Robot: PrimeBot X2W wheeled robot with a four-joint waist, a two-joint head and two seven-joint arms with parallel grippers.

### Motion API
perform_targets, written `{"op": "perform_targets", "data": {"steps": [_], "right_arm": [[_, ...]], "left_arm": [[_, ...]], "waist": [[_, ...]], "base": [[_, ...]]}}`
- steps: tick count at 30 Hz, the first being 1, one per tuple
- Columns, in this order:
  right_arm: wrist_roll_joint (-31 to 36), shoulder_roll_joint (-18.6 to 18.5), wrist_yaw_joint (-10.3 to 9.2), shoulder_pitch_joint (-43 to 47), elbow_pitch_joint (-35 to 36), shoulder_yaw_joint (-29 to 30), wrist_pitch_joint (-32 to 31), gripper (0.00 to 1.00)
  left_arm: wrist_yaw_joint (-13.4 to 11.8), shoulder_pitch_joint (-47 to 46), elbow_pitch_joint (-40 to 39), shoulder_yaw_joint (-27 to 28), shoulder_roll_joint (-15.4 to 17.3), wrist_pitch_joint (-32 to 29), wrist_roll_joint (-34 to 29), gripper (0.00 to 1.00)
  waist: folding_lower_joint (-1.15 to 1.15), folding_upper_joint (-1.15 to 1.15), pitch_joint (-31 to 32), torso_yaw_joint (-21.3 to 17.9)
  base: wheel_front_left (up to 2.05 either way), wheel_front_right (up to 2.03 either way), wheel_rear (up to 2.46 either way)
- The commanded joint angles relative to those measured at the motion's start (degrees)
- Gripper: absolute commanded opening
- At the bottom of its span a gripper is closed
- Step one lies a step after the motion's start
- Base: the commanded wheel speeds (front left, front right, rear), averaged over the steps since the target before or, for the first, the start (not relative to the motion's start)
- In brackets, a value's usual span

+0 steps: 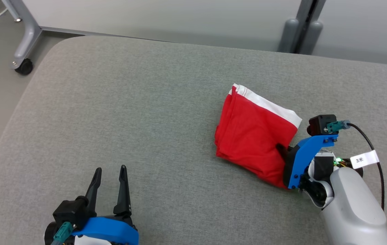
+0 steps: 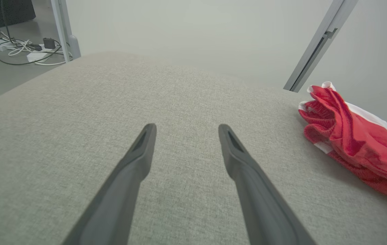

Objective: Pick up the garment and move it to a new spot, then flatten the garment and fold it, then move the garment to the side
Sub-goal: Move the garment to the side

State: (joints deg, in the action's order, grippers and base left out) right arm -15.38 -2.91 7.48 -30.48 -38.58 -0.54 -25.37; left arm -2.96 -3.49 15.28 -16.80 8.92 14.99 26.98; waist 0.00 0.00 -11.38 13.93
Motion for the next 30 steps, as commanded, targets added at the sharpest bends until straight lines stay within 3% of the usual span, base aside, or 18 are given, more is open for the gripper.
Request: {"op": "perform_targets", "data": {"steps": [1, 6, 11, 20, 30], "right_arm": [[-0.1, 0.01, 0.02, -0.79, -0.17, -1.19, 0.98, 0.0], [-0.48, -0.77, 0.02, -0.68, 2.19, -5.35, 3.12, 0.0], [-2.96, -3.88, 0.02, 1.69, 7.67, -9.7, 3.14, 0.0], [-5.82, -8.47, 0.02, 5.12, 18.51, -10.88, 2.26, 0.0], [-6.48, -7.79, 0.02, 4.59, 21.78, -9.82, 2.84, 0.0]], "left_arm": [[0.37, 0.0, -0.31, 0.21, 0.04, 0.27, -0.55, 1.0], [0.65, -0.88, -1.62, -0.21, 0.19, 0.27, -1.73, 1.0], [0.68, -2.01, -3.06, -1.08, 0.79, 0.02, -2.69, 1.0], [0.1, -4.27, -7.36, -1.6, 3.23, -2.45, -4.53, 1.0], [-0.48, -6.0, -11.29, -2.4, 5.14, -5.47, -5.78, 1.0]], "waist": [[0.0, 0.0, 0.04, -1.16], [0.0, 0.0, -0.46, -6.53], [0.0, 0.0, -1.31, -13.96], [0.0, 0.0, -4.6, -26.52], [0.0, 0.0, -7.21, -30.91]], "base": [[0.0, 0.0, 0.0], [0.0, 0.0, 0.0], [0.0, 0.0, 0.0], [0.0, 0.0, 0.0], [0.0, 0.0, 0.0]]}}
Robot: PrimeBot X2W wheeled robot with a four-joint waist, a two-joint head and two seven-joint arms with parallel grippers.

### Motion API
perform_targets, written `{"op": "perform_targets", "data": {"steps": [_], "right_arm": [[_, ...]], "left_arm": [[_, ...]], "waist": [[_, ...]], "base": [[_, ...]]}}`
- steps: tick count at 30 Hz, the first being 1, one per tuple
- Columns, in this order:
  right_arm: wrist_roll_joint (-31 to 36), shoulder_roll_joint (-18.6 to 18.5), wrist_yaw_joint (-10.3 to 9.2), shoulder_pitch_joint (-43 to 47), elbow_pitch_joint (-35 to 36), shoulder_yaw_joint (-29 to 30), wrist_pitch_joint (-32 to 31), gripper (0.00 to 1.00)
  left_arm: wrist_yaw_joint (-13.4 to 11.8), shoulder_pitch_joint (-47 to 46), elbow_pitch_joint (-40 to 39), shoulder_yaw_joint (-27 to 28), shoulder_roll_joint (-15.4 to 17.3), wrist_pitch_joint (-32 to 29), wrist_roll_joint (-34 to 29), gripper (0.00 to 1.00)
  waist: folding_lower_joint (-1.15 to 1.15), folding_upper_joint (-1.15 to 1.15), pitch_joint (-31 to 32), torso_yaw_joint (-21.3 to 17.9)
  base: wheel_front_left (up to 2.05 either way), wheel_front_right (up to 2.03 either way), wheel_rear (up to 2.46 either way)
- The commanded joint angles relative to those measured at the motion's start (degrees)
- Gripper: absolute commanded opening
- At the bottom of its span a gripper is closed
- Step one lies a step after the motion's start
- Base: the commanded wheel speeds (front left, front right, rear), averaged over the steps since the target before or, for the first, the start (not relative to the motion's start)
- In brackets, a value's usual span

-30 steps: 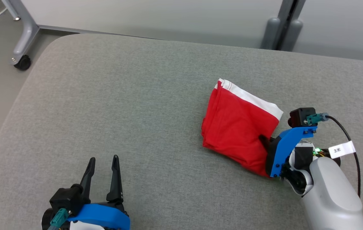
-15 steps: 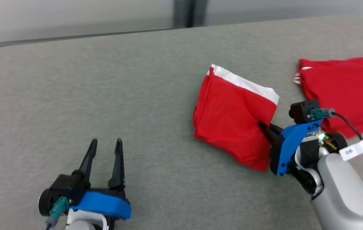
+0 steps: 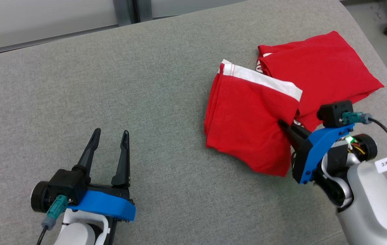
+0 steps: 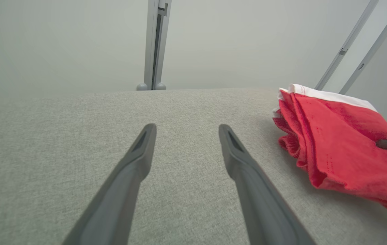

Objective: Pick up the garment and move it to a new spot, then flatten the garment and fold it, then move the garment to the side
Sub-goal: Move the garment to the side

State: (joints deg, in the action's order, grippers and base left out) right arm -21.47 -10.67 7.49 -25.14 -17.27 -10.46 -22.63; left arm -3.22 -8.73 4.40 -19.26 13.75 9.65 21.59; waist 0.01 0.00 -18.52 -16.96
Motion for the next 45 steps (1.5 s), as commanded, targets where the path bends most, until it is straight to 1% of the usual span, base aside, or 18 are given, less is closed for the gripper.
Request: {"op": "perform_targets", "data": {"steps": [1, 5, 11, 18, 23, 26, 27, 28, 29, 30, 35, 40, 45], "right_arm": [[-0.25, -0.32, 0.01, -1.41, 0.6, 0.11, 0.03, 0.0], [0.67, -3.08, 0.01, -4.13, -0.11, 1.59, -1.05, 0.0], [3.23, -9.01, 0.01, -8.58, -3.26, 6.98, -3.27, 0.0], [6.92, -14.67, 0.01, -12.64, -7.56, 12.62, -5.91, 0.0], [9.32, -17.91, 0.0, -14.71, -10.12, 15.07, -6.95, 0.0], [11.04, -18.3, 0.0, -15.62, -10.84, 16.2, -6.92, 0.0], [11.56, -18.26, 0.0, -15.91, -11.15, 16.51, -6.68, 0.12], [12.03, -17.99, 0.0, -16.21, -11.48, 16.77, -6.46, 0.42], [12.81, -17.65, 0.0, -16.59, -11.67, 17.29, -5.84, 0.83], [13.68, -17.3, 0.0, -16.98, -12.0, 17.75, -5.2, 1.0], [18.14, -15.58, 0.01, -18.24, -13.25, 19.31, 0.31, 1.0], [19.6, -13.15, 0.01, -19.05, -14.71, 20.12, 4.63, 1.0], [19.86, -11.66, 0.01, -19.77, -14.62, 19.1, 7.81, 1.0]], "left_arm": [[-0.27, -0.76, -0.62, -0.01, 0.42, -0.3, -0.42, 1.0], [-0.31, -1.08, -1.29, -0.41, 0.59, -0.72, -0.59, 1.0], [-0.51, -1.55, -1.58, -1.02, -0.12, -0.33, -0.33, 1.0], [0.02, -2.44, -0.84, -1.64, -0.3, 0.3, -0.19, 1.0], [0.11, -2.66, -0.61, -2.32, -0.33, 0.55, -0.27, 1.0], [0.13, -2.83, -0.48, -2.61, -0.26, 0.46, -0.37, 1.0], [0.13, -2.95, -0.44, -2.74, -0.26, 0.41, -0.44, 1.0], [0.12, -3.11, -0.42, -2.8, -0.22, 0.33, -0.5, 1.0], [0.09, -3.24, -0.4, -2.8, -0.19, 0.32, -0.54, 1.0], [0.07, -3.34, -0.37, -2.83, -0.14, 0.25, -0.59, 1.0], [0.04, -3.84, -0.22, -3.05, 0.12, 0.03, -0.69, 1.0], [-0.3, -4.02, -0.02, -3.0, 0.3, 0.01, -0.45, 1.0], [-0.7, -4.17, 0.23, -2.28, 0.76, 0.33, 0.03, 1.0]], "waist": [[-0.01, 0.0, -0.17, -0.03], [-0.01, 0.0, -0.61, 0.98], [-0.01, 0.0, -1.67, 4.5], [-0.01, 0.0, -3.21, 8.94], [-0.01, 0.0, -4.04, 10.78], [-0.01, 0.0, -4.56, 11.18], [-0.01, 0.0, -4.73, 11.28], [-0.01, 0.0, -4.92, 11.33], [-0.01, 0.0, -5.07, 11.35], [-0.01, 0.0, -5.22, 11.35], [-0.01, 0.0, -5.76, 11.3], [-0.01, 0.0, -5.56, 11.1], [-0.01, 0.0, -4.74, 10.71]], "base": [[0.0, 0.0, 0.0], [0.0, 0.0, 0.0], [0.0, 0.0, 0.0], [0.0, 0.0, 0.0], [0.0, 0.0, 0.0], [0.0, 0.0, 0.0], [0.0, 0.0, 0.0], [0.0, 0.0, 0.0], [0.0, 0.0, 0.0], [0.0, 0.0, 0.0], [0.0, 0.0, 0.0], [0.0, 0.0, 0.0], [0.0, 0.0, 0.0]]}}
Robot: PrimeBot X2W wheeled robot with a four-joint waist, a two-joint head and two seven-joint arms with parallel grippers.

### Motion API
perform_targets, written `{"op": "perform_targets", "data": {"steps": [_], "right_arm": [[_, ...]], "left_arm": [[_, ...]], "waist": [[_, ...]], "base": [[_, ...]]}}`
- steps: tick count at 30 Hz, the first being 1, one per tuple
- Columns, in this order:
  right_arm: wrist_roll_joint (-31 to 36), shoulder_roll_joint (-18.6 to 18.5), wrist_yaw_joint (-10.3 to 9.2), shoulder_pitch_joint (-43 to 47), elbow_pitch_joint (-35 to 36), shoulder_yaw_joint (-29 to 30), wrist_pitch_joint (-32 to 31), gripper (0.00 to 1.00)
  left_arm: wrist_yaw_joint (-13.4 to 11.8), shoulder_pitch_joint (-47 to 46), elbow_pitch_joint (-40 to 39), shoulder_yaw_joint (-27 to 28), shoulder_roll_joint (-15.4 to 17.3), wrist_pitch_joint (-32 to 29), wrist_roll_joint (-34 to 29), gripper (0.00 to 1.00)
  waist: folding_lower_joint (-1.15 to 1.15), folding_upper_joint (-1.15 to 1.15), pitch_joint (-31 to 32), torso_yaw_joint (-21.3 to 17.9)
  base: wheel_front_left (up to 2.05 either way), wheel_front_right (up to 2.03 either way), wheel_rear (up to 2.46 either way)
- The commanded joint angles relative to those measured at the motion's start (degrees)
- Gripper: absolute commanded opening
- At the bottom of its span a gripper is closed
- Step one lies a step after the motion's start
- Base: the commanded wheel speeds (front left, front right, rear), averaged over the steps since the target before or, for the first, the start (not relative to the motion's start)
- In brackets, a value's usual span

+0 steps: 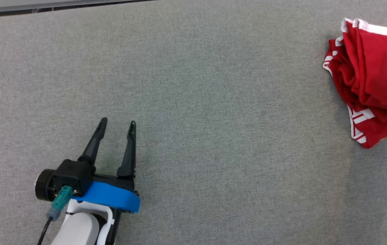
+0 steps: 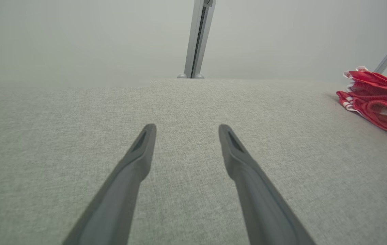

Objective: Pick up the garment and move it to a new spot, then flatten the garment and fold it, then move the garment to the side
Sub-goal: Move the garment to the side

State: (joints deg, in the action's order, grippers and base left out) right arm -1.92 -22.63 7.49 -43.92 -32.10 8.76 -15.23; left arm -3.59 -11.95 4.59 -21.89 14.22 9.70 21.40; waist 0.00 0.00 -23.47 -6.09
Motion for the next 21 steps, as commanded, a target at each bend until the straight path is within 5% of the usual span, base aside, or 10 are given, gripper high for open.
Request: {"op": "perform_targets", "data": {"steps": [1, 21], "right_arm": [[0.3, 0.66, 0.01, -1.09, 0.44, -0.5, 1.31, 1.0], [-2.04, 15.26, 0.01, 12.96, 4.54, -8.21, 20.07, 1.0]], "left_arm": [[-0.35, -1.04, 0.17, 0.55, 0.35, 0.43, 0.31, 1.0], [-2.78, 5.19, 8.15, 7.07, -0.26, 3.6, 6.75, 1.0]], "waist": [[0.0, 0.0, 0.54, -0.24], [0.0, 0.0, 12.92, 2.77]], "base": [[0.0, 0.0, 0.0], [0.0, 0.0, 0.0]]}}
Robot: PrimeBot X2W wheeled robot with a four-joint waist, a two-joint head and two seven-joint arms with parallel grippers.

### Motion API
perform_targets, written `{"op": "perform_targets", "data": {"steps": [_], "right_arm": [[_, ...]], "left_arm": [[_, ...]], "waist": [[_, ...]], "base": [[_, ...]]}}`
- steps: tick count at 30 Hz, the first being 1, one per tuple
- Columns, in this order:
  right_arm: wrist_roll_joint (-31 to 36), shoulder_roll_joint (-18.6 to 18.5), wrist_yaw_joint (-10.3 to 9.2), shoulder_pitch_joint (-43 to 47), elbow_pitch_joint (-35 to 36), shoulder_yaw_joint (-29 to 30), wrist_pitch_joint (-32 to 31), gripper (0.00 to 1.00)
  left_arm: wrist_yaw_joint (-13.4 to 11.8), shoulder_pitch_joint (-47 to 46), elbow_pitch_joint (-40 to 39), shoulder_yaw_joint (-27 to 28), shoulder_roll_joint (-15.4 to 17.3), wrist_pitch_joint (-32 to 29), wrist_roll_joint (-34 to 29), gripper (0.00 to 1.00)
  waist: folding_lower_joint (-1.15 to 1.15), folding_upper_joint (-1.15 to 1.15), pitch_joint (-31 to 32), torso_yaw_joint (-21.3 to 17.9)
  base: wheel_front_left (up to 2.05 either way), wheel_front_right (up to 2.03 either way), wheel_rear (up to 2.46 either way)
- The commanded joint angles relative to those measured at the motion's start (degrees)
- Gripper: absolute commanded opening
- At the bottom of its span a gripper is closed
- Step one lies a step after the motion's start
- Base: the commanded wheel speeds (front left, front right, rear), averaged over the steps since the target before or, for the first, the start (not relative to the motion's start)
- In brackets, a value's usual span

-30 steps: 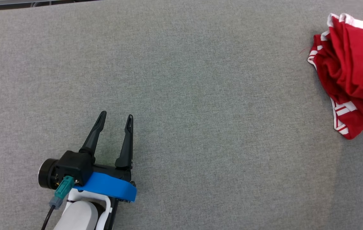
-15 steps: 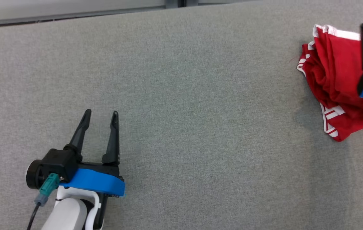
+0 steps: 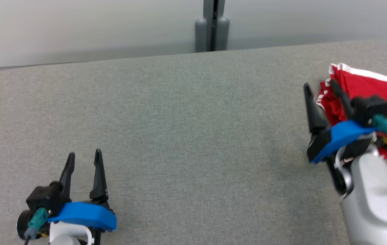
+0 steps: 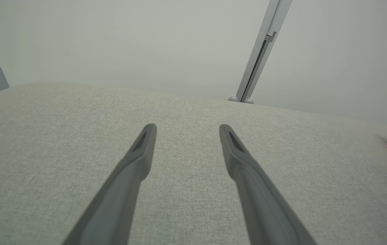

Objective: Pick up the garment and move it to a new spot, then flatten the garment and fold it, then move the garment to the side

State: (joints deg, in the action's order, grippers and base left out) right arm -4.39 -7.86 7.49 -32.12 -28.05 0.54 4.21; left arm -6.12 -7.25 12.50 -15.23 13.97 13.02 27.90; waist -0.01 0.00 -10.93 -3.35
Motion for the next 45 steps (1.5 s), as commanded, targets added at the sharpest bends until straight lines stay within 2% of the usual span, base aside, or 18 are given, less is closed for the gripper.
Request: {"op": "perform_targets", "data": {"steps": [1, 6, 8, 15, 18, 40, 41, 45], "right_arm": [[0.66, 1.39, 0.01, 2.81, 0.8, 0.32, 1.46, 1.0], [2.49, 4.58, 0.01, 10.22, 3.52, 0.8, 5.19, 1.0], [2.94, 4.8, 0.01, 12.72, 4.97, 0.92, 6.26, 1.0], [-2.01, 4.92, 0.01, 21.06, 8.53, -2.16, 8.19, 1.0], [-3.1, 4.94, 0.01, 23.38, 9.06, -2.56, 8.64, 1.0], [-6.16, 4.96, 0.01, 25.58, 8.63, -5.07, 9.61, 1.0], [-5.78, 4.97, 0.0, 25.23, 8.53, -5.13, 9.22, 0.0], [-6.61, 4.99, 0.0, 25.97, 6.52, -5.14, 8.76, 0.0]], "left_arm": [[-0.29, 1.02, 0.56, 0.45, -0.13, 0.38, 0.37, 1.0], [-0.13, 3.87, 1.31, 0.69, -0.34, 0.86, 1.24, 1.0], [-0.15, 4.7, 1.43, 0.89, -0.67, 1.07, 1.67, 1.0], [0.31, 7.34, 1.66, 0.5, -1.38, 1.44, 2.16, 1.0], [-0.29, 8.04, 1.55, 0.13, -1.27, 1.6, 1.4, 1.0], [-0.48, 8.38, 1.62, -0.87, -0.94, 1.13, 1.78, 1.0], [-0.41, 8.27, 1.8, -0.83, -1.2, 1.11, 1.88, 0.0], [-0.25, 8.86, 3.65, -0.76, -2.17, 0.91, 2.56, 0.0]], "waist": [[0.01, 0.0, 0.91, 0.4], [0.01, 0.0, 2.98, 1.82], [0.01, 0.0, 3.8, 2.32], [0.01, 0.0, 6.29, 3.82], [0.01, 0.0, 6.94, 4.09], [0.01, 0.0, 7.55, 3.83], [0.01, 0.0, 7.54, 3.81], [0.02, 0.0, 7.56, 3.8]], "base": [[0.0, 0.0, 0.0], [0.0, 0.0, 0.0], [0.0, 0.0, 0.0], [0.0, 0.0, 0.0], [0.0, 0.0, 0.0], [0.0, 0.0, 0.0], [0.0, 0.0, 0.0], [0.0, 0.0, 0.0]]}}
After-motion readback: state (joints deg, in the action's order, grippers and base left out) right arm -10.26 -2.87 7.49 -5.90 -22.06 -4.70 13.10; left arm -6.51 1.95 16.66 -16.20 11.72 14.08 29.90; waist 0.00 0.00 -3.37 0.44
